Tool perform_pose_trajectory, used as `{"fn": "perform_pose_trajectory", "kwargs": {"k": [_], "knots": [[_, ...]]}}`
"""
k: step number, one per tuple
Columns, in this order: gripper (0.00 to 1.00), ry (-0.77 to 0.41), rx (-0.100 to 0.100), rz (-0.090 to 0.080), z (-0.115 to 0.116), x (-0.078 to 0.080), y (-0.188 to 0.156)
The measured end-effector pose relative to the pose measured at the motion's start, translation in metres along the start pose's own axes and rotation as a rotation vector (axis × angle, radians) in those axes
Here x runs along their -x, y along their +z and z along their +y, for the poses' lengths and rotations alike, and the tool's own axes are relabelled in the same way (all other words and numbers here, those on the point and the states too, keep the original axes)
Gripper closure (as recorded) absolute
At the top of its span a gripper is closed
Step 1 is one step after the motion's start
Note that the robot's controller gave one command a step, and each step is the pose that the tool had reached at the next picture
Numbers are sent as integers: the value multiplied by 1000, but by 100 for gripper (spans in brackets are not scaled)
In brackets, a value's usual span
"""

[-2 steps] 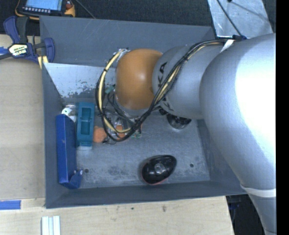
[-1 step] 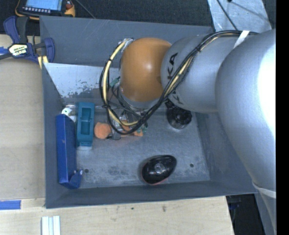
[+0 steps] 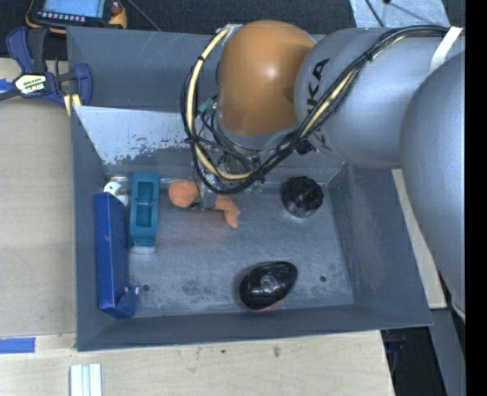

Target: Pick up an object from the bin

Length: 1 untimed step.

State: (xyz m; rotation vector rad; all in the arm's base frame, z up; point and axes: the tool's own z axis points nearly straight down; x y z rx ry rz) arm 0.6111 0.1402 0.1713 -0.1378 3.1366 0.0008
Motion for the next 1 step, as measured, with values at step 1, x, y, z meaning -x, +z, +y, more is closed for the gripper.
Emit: {"fn": "perform_pose_trajectory", "kwargs": {"k": [1], "knots": [[100,-17,-1,-1,14,-2,-45]]}}
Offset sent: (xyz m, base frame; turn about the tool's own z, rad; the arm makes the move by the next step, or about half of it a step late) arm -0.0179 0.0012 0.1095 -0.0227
